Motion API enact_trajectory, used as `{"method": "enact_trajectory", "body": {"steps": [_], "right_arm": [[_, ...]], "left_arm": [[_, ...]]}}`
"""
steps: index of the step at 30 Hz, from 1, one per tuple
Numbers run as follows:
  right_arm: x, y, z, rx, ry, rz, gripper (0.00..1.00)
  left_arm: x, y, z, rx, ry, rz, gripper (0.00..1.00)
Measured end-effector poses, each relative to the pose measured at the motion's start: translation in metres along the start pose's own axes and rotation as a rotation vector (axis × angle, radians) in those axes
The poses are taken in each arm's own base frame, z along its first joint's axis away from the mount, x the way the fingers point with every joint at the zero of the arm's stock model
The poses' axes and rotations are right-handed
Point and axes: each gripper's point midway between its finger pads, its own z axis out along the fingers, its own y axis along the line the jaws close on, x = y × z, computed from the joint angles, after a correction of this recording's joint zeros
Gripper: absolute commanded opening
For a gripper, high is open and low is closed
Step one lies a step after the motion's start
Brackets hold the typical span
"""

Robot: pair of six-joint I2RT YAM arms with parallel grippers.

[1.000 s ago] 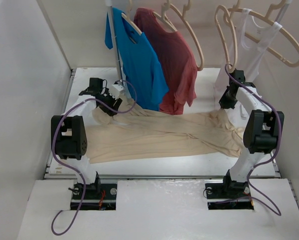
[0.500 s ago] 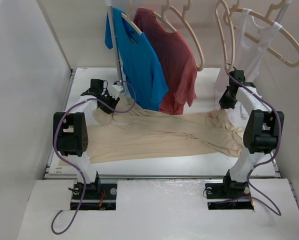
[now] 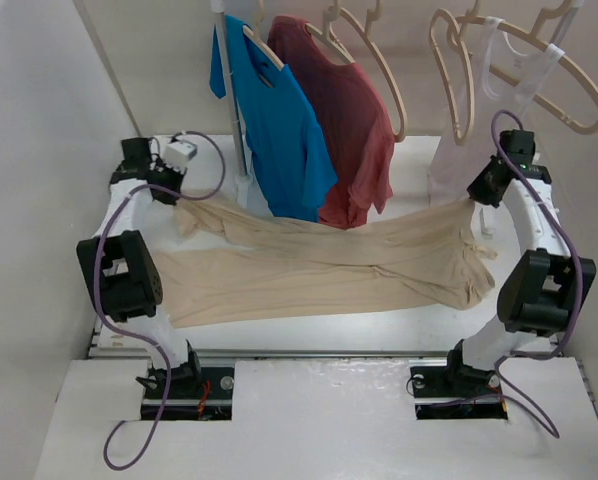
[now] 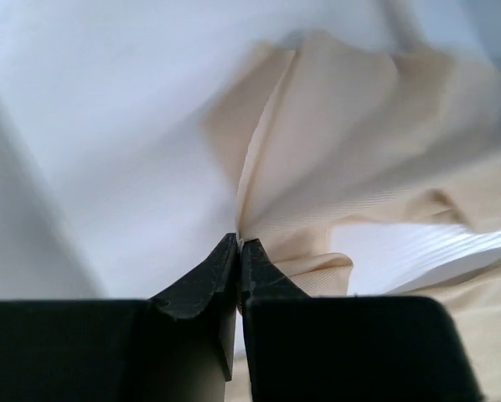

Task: Place the trousers on the hanger
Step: Flatten out the trousers at the center of the board.

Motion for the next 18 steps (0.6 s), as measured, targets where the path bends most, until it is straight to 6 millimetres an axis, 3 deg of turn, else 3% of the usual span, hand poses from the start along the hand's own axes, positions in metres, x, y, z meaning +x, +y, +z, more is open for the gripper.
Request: {"method": "enact_trajectory", "body": {"steps": [3, 7, 13, 18], "right_arm": [[-0.018, -0.004, -0.017, -0.014, -0.059, 0.032, 0.0], [-0.021, -0.002, -0.022, -0.029, -0.071, 0.034, 0.0], [-0.03, -0.016, -0.025, -0.023, -0.083, 0.071, 0.0], [-0.041, -0.018, -0.043, -0.046, -0.127, 0.086, 0.0]], "left_arm": [[-0.002, 0.036, -0.036, -0.099, -0.034, -0.023, 0.0], [-0.005, 0.058, -0.074, -0.199, -0.06, -0.024, 0.0], [-0.022, 0.075, -0.098, -0.279, -0.081, 0.019, 0.0], [-0.033, 0.086, -0.115, -0.337, -0.086, 0.095, 0.0]]}}
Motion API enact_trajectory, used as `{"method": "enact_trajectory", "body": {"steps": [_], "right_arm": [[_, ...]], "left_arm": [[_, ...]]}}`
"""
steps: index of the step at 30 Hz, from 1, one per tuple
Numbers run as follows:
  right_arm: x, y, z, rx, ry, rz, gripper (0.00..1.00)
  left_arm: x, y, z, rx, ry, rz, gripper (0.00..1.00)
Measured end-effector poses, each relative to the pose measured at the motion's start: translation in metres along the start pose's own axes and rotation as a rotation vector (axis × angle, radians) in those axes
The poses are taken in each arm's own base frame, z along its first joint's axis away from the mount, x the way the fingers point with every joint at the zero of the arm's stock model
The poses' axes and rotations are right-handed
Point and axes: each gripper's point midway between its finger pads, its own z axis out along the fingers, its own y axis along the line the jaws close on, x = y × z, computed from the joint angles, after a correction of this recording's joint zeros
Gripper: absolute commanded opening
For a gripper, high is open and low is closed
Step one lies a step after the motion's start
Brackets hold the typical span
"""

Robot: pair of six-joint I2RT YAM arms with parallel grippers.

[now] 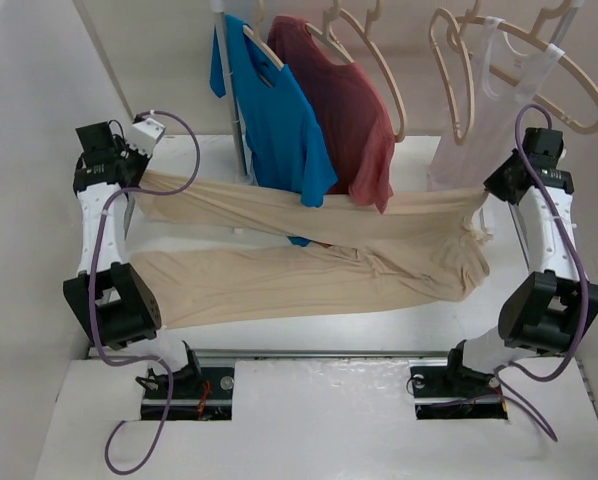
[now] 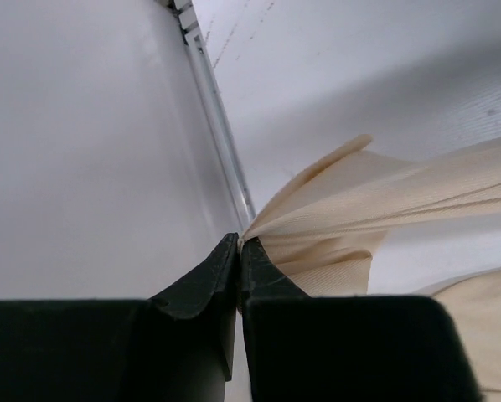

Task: Place the trousers on the hanger
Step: Flatten out the trousers at the center of the board, then fold the trousers at the center of the board.

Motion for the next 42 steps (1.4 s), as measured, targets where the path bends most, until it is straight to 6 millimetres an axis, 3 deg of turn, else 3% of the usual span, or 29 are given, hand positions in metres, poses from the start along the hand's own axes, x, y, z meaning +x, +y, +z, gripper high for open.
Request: {"method": "enact_trajectory", "body": {"steps": [2, 5, 6, 8, 10, 13, 15, 17, 18, 20, 27, 31, 34, 37, 42], "right_arm": [[-0.004, 0.004, -0.009, -0.022, -0.018, 0.001, 0.0], [-0.011, 0.008, -0.021, -0.046, -0.051, 0.002, 0.0], [-0.013, 0.009, -0.025, -0.052, -0.062, 0.001, 0.0], [-0.016, 0.011, -0.029, -0.06, -0.076, -0.001, 0.0], [-0.017, 0.011, -0.031, -0.062, -0.081, -0.003, 0.0], [-0.015, 0.01, -0.03, -0.062, -0.08, -0.003, 0.0], [-0.014, 0.009, -0.029, -0.06, -0.078, -0.005, 0.0], [-0.014, 0.009, -0.028, -0.062, -0.079, -0.007, 0.0], [-0.015, 0.01, -0.028, -0.064, -0.081, -0.007, 0.0], [-0.015, 0.011, -0.028, -0.069, -0.082, -0.008, 0.0], [-0.011, 0.012, -0.023, -0.079, -0.073, -0.011, 0.0], [-0.007, 0.01, -0.017, -0.074, -0.057, -0.012, 0.0], [-0.003, 0.009, -0.01, -0.066, -0.039, -0.013, 0.0], [0.0, 0.008, -0.006, -0.063, -0.028, -0.014, 0.0], [0.0, 0.008, -0.006, -0.064, -0.026, -0.014, 0.0]], "left_arm": [[-0.003, 0.002, -0.008, -0.007, -0.005, 0.031, 0.02], [-0.005, -0.002, -0.024, 0.014, -0.008, 0.091, 0.18], [-0.004, -0.006, -0.031, 0.031, -0.004, 0.121, 0.24], [0.01, -0.019, -0.041, 0.076, 0.029, 0.179, 0.26], [0.044, -0.039, -0.044, 0.145, 0.118, 0.213, 0.3], [0.126, -0.075, -0.04, 0.292, 0.336, 0.187, 0.45], [0.178, -0.092, -0.04, 0.388, 0.48, 0.128, 0.49], [0.206, -0.099, -0.04, 0.436, 0.564, 0.07, 0.51], [0.211, -0.099, -0.039, 0.436, 0.577, 0.051, 0.53], [0.207, -0.098, -0.037, 0.416, 0.561, 0.006, 0.55], [0.151, -0.075, -0.006, 0.265, 0.378, -0.129, 0.65], [0.124, -0.102, 0.013, 0.274, 0.309, -0.072, 0.65], [0.109, -0.124, 0.025, 0.286, 0.285, -0.015, 0.51], [0.108, -0.123, 0.039, 0.258, 0.292, 0.008, 0.51], [0.132, -0.119, 0.06, 0.232, 0.378, 0.011, 0.51]]}}
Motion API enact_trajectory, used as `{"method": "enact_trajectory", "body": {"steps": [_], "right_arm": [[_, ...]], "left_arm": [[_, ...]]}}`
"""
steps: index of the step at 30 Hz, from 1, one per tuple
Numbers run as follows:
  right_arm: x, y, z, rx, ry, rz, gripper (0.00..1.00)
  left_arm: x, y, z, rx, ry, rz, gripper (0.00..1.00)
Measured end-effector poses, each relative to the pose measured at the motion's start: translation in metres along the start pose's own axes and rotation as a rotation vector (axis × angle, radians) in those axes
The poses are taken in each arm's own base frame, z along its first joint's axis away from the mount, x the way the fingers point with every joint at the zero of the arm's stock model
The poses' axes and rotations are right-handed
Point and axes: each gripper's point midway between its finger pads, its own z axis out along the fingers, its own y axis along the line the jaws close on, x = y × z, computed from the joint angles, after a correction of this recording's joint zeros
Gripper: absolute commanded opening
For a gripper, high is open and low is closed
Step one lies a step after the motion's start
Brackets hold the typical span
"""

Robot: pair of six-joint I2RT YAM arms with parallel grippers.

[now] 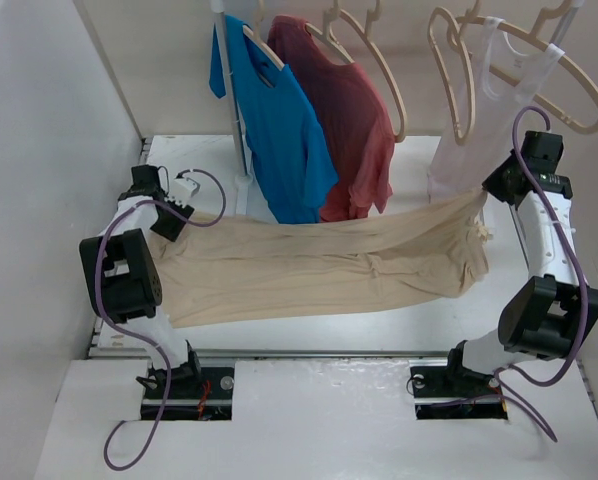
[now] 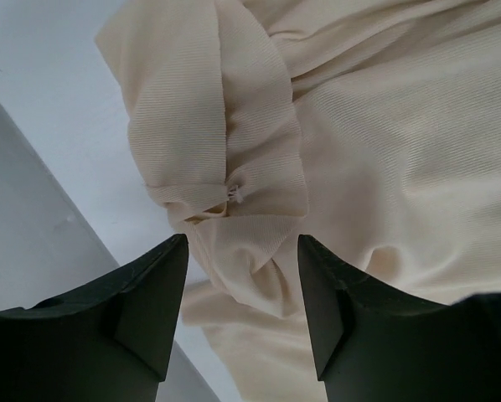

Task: Place the trousers on the hanger
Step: Fold the trousers at the center of the board.

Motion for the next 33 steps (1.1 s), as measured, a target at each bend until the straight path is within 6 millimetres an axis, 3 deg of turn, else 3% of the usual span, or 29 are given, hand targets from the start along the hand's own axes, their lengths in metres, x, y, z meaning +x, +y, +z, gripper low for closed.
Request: {"method": "enact_trajectory", "body": {"steps": [4, 8, 13, 22, 26, 27, 28, 33], "right_arm": [[0.0, 0.0, 0.0, 0.0, 0.001, 0.0, 0.0], [0.0, 0.0, 0.0, -0.001, 0.001, 0.0, 0.0], [0.0, 0.0, 0.0, -0.003, 0.002, -0.001, 0.0], [0.001, 0.0, 0.0, -0.002, 0.002, -0.008, 0.0], [0.001, 0.0, 0.0, -0.002, 0.002, -0.008, 0.0], [0.001, 0.0, 0.0, -0.002, 0.002, -0.008, 0.0], [0.001, 0.0, 0.0, -0.002, 0.002, -0.008, 0.0], [0.001, 0.0, 0.0, -0.002, 0.002, -0.01, 0.0]], "left_arm": [[0.008, -0.004, 0.006, 0.025, 0.035, 0.009, 0.58], [0.009, -0.008, 0.006, 0.048, 0.036, 0.019, 0.58], [0.007, -0.004, 0.011, 0.033, 0.03, 0.018, 0.45], [0.009, 0.004, 0.022, -0.005, 0.046, 0.018, 0.44], [0.012, 0.003, 0.025, -0.001, 0.057, 0.016, 0.2], [0.012, 0.003, 0.025, -0.001, 0.057, 0.015, 0.08], [0.012, 0.002, 0.025, -0.001, 0.056, 0.013, 0.03], [0.014, 0.0, 0.024, 0.008, 0.064, 0.005, 0.0]]}}
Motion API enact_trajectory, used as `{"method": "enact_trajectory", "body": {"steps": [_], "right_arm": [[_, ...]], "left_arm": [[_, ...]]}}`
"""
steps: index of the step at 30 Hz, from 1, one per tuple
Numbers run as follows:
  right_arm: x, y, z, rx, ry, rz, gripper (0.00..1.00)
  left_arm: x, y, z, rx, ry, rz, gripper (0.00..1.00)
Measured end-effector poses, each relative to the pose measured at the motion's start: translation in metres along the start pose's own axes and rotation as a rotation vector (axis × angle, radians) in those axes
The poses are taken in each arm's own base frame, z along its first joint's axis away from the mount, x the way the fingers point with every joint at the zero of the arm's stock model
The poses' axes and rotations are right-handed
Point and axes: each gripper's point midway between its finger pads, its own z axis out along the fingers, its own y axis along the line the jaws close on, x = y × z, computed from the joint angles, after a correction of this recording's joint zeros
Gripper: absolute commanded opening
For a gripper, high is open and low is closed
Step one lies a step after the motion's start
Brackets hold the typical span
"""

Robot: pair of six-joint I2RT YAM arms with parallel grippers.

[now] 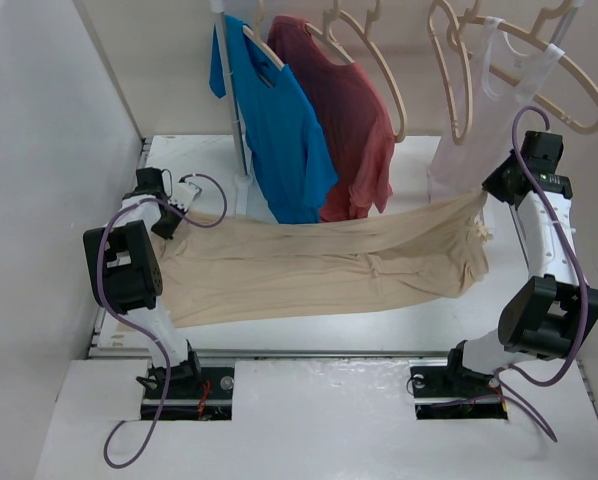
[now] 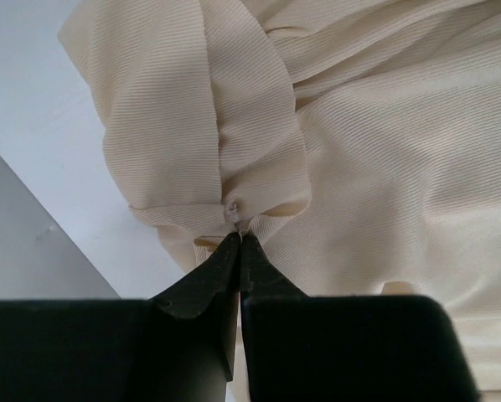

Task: Place the trousers on the hanger
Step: Fold the trousers at the center of the board.

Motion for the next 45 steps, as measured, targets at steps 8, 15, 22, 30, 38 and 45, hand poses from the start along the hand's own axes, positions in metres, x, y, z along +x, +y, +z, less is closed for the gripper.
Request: {"method": "enact_trajectory", "body": {"steps": [8, 15, 22, 30, 38, 45], "right_arm": [[-0.003, 0.005, 0.001, -0.02, 0.005, -0.006, 0.0], [-0.03, 0.027, -0.012, -0.115, -0.042, -0.003, 0.0], [-0.053, 0.008, -0.014, -0.113, -0.085, 0.074, 0.0], [-0.059, -0.009, -0.025, -0.096, -0.096, 0.114, 0.0], [-0.038, -0.023, -0.043, -0.107, -0.086, 0.151, 0.0], [-0.001, -0.028, -0.016, -0.116, 0.054, 0.18, 0.0]], "left_arm": [[-0.042, 0.067, -0.049, -0.101, -0.114, -0.124, 0.0], [-0.081, 0.178, -0.159, -0.383, -0.332, -0.267, 0.0], [-0.028, 0.16, -0.186, -0.436, -0.227, -0.322, 0.0], [0.061, 0.134, -0.156, -0.406, 0.041, -0.367, 0.0], [0.103, 0.092, -0.152, -0.377, 0.122, -0.33, 0.0], [0.088, 0.098, -0.154, -0.371, 0.059, -0.326, 0.0]]}}
